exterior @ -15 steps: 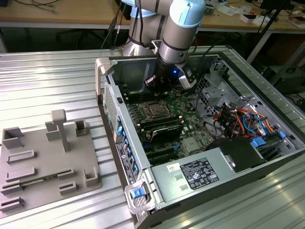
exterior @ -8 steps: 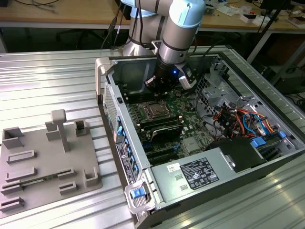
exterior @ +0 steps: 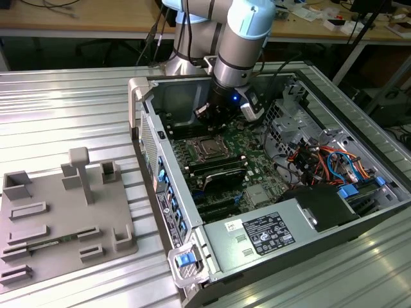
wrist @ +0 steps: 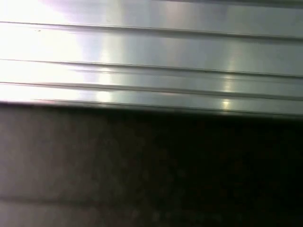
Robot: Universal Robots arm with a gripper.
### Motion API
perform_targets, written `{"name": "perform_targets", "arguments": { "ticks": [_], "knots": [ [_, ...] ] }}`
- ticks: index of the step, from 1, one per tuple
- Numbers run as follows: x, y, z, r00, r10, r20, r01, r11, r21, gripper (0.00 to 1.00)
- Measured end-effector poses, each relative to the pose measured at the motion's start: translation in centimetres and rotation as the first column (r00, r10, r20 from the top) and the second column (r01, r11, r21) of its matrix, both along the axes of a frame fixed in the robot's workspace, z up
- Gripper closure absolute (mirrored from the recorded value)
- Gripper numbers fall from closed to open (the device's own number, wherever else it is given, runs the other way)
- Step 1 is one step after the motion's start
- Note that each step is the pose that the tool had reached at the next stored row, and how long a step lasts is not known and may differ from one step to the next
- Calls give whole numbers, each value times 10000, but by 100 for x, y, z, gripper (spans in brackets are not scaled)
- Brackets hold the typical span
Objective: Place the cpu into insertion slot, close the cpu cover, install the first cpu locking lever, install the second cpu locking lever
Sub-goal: 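Install the first cpu locking lever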
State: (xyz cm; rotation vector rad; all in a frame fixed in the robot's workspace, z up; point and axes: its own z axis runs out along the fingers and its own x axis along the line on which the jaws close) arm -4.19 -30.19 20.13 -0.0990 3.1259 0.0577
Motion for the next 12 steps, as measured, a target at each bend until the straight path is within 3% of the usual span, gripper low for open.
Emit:
{"name": "perform_targets", "arguments": {
  "ticks": [12],
  "knots": [
    [0, -3, 55, 10000, 0, 1, 0, 10000, -1, 89]
  ]
}}
